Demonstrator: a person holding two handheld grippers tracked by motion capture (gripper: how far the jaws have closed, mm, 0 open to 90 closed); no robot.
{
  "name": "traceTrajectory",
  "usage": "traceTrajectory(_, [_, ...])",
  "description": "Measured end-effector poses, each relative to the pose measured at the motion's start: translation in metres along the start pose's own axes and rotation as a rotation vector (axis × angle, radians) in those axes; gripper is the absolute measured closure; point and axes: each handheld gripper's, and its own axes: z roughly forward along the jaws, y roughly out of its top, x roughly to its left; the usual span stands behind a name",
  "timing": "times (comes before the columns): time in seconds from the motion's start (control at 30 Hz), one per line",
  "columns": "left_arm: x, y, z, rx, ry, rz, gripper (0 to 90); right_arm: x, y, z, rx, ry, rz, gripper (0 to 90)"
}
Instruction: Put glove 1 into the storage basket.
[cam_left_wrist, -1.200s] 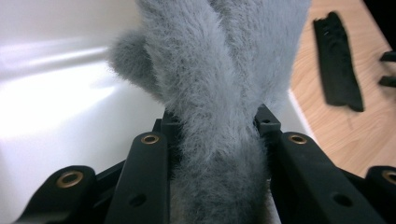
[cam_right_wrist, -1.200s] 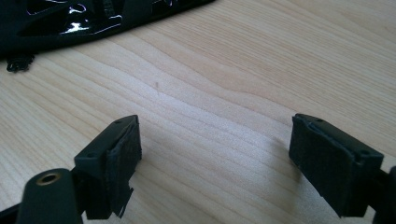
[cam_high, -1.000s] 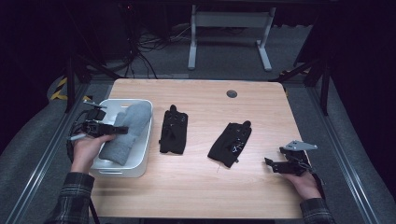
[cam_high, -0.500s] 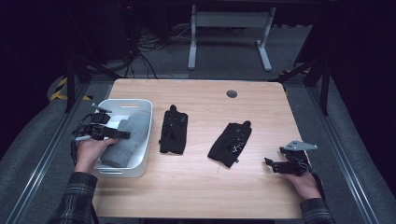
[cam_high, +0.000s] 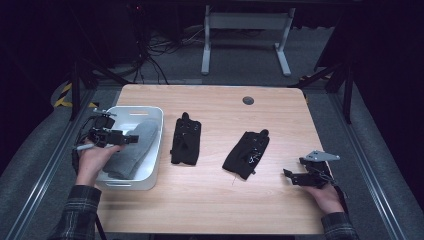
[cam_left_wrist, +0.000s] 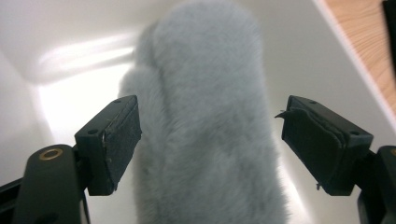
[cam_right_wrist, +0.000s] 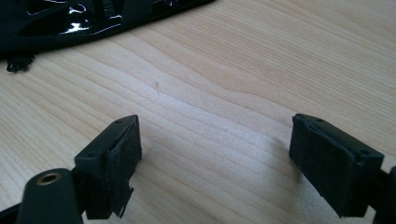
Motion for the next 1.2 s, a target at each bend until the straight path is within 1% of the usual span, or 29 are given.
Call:
traceTrajectory(0.03, [-0.003, 0.001, -0.002, -0.013, -0.004, 0.016, 20.1, 0.000, 0.000, 0.000, 0.000, 0.000, 0.000, 17.3])
traceTrajectory(0.07, [-0.003, 0.001, -0.002, -0.013, -0.004, 0.016, 18.7, 0.000, 0.000, 0.000, 0.000, 0.000, 0.000, 17.3])
traceTrajectory(0.1, [-0.012, 0.002, -0.004, -0.040, -0.005, 0.055, 17.9, 0.000, 0.000, 0.000, 0.000, -0.001, 0.001, 17.2])
traceTrajectory(0.13, [-0.016, 0.003, -0.005, -0.056, -0.012, 0.059, 17.4, 0.000, 0.000, 0.000, 0.001, -0.003, 0.000, 17.2])
traceTrajectory(0.2, [-0.022, 0.005, -0.006, -0.065, -0.019, 0.065, 16.7, 0.000, 0.000, 0.000, 0.001, -0.003, 0.001, 17.2])
traceTrajectory(0.27, [-0.028, 0.008, -0.007, -0.068, -0.013, 0.094, 16.6, 0.000, 0.000, 0.000, 0.000, -0.002, 0.001, 17.2])
traceTrajectory(0.3, [-0.031, 0.009, -0.007, -0.074, -0.021, 0.092, 16.3, 0.000, 0.000, 0.000, 0.000, -0.002, 0.001, 17.2])
traceTrajectory(0.33, [-0.035, 0.010, -0.007, -0.078, -0.036, 0.103, 15.6, 0.000, 0.000, 0.000, 0.000, -0.002, 0.002, 17.2])
traceTrajectory(0.37, [-0.038, 0.011, -0.007, -0.079, -0.041, 0.119, 15.6, 0.000, 0.000, 0.000, 0.000, -0.002, 0.001, 17.2])
traceTrajectory(0.4, [-0.043, 0.011, -0.006, -0.073, -0.036, 0.139, 15.5, 0.000, 0.000, 0.000, 0.000, -0.002, 0.001, 17.2])
traceTrajectory(0.43, [-0.049, 0.012, -0.006, -0.068, -0.043, 0.158, 15.1, 0.000, 0.000, 0.000, 0.000, -0.002, 0.001, 17.2])
traceTrajectory(0.5, [-0.057, 0.014, -0.006, -0.065, -0.058, 0.182, 14.1, 0.000, 0.000, 0.000, 0.000, -0.003, 0.002, 17.2])
traceTrajectory(0.63, [-0.073, 0.016, -0.005, -0.065, -0.092, 0.217, 12.9, 0.000, 0.000, 0.000, 0.000, -0.003, 0.002, 17.2])
traceTrajectory(0.67, [-0.073, 0.016, -0.005, -0.065, -0.092, 0.217, 12.9, 0.000, 0.000, 0.000, 0.000, -0.003, 0.002, 17.2])
traceTrajectory(0.7, [-0.081, 0.018, -0.004, -0.066, -0.114, 0.234, 13.0, 0.000, 0.000, 0.000, 0.000, -0.003, 0.002, 17.2])
traceTrajectory(0.77, [-0.090, 0.019, -0.002, -0.072, -0.140, 0.247, 13.0, 0.000, 0.000, 0.000, 0.000, -0.003, 0.002, 17.2])
traceTrajectory(0.8, [-0.090, 0.019, -0.002, -0.072, -0.140, 0.247, 13.0, 0.000, 0.000, 0.000, 0.000, -0.003, 0.002, 17.2])
traceTrajectory(0.83, [-0.099, 0.021, 0.000, -0.078, -0.153, 0.283, 13.4, 0.000, 0.000, 0.000, 0.000, -0.003, 0.002, 17.2])
traceTrajectory(0.9, [-0.107, 0.021, 0.003, -0.084, -0.183, 0.292, 13.9, 0.000, 0.000, 0.000, 0.000, -0.003, 0.002, 17.2])
traceTrajectory(0.93, [-0.111, 0.022, 0.005, -0.085, -0.182, 0.304, 13.8, 0.000, 0.000, 0.000, 0.000, -0.003, 0.002, 17.2])
traceTrajectory(0.97, [-0.111, 0.022, 0.005, -0.085, -0.182, 0.304, 13.9, 0.000, 0.000, 0.000, 0.000, -0.003, 0.002, 17.2])
traceTrajectory(1.0, [-0.121, 0.022, 0.009, -0.088, -0.184, 0.337, 13.9, 0.000, 0.000, 0.000, 0.000, -0.003, 0.002, 17.2])
traceTrajectory(1.03, [-0.121, 0.022, 0.009, -0.088, -0.184, 0.337, 13.9, 0.000, 0.000, 0.000, 0.001, -0.002, 0.002, 17.2])
traceTrajectory(1.07, [-0.125, 0.022, 0.011, -0.086, -0.191, 0.340, 13.9, 0.000, 0.000, 0.000, 0.001, -0.002, 0.002, 17.2])
traceTrajectory(1.1, [-0.133, 0.021, 0.015, -0.084, -0.202, 0.356, 13.8, 0.001, 0.000, 0.000, 0.001, -0.002, 0.002, 17.2])
traceTrajectory(1.2, [-0.146, 0.018, 0.019, -0.080, -0.219, 0.380, 13.9, 0.001, 0.000, 0.000, 0.001, -0.004, 0.003, 16.9])
